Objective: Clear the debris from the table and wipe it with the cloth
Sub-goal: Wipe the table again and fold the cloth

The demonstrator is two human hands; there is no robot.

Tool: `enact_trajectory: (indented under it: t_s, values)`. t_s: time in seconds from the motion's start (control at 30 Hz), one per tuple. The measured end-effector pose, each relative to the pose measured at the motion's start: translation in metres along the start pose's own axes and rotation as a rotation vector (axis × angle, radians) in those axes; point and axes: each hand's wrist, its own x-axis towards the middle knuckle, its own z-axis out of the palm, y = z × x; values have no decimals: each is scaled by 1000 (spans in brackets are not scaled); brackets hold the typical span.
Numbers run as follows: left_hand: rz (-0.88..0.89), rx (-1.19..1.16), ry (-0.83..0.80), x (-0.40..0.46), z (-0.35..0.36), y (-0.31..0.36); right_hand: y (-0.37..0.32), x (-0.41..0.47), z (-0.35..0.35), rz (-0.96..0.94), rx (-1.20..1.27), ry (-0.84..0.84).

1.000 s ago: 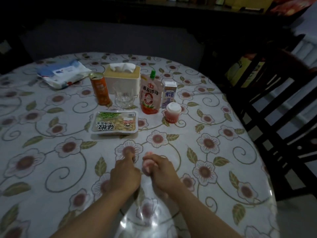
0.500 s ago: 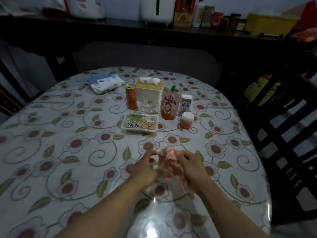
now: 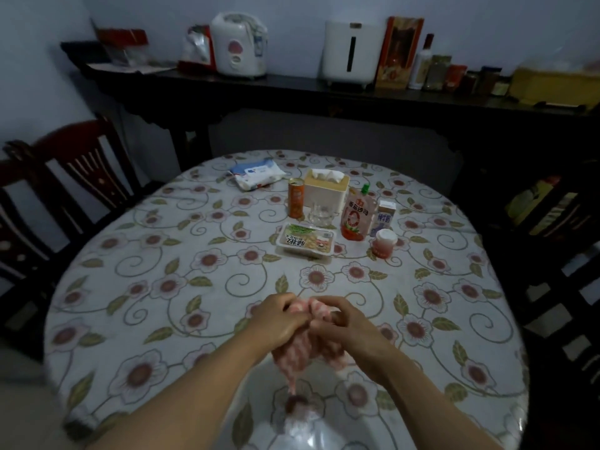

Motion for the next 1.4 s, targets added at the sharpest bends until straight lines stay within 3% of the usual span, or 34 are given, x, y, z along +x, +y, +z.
enact_trajectory:
  t_s: [0.13,0.4,0.53,0.77,1.1,1.4]
  values:
    - [16,113,-10,-13,-11,-8,-6,-11,14,-114,-136,184]
    - [-70,203,-187,-23,-40,-6,-13,-32,18,-43,-219,348]
    - [-44,89,-179,-33,-53,-1,-20,-40,33,-22,-242,450]
    - [-67,-203,-132,-49,-83,-6,-39,-60,62,32,67,373]
    - [-76,-124,-127,-62,-102,-3,-49,-83,85,71,-85,538]
    - [-28,-119,-74,-70,-93,5,-35,-104,67,101,-104,549]
